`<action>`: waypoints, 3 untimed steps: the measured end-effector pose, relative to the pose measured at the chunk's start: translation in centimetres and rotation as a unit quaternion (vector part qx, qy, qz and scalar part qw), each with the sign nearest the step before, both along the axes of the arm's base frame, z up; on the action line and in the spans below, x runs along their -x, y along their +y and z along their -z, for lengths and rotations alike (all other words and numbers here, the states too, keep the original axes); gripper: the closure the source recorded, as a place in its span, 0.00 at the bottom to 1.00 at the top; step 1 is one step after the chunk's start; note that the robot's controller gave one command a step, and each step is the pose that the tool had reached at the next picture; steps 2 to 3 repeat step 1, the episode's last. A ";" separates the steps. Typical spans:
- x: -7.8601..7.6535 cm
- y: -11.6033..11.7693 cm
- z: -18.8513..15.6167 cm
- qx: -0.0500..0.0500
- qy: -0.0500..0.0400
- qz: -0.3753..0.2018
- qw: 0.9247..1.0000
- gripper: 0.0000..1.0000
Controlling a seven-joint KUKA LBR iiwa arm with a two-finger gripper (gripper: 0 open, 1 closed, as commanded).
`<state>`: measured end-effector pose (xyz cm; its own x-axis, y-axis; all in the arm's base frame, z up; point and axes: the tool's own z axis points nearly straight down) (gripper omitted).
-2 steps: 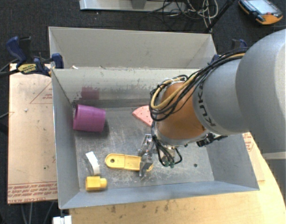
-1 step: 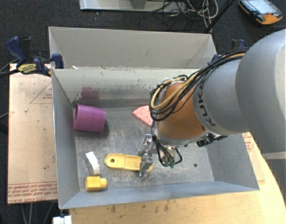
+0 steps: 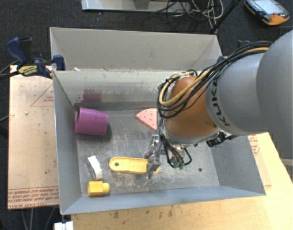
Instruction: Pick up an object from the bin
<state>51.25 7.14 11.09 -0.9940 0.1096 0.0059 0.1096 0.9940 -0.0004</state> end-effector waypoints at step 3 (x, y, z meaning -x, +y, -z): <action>-2.8 -1.1 -12.2 0.000 -0.004 0.010 1.000 1.00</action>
Offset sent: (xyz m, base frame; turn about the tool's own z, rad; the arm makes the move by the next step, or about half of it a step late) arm 0.0000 0.0000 0.0000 0.0000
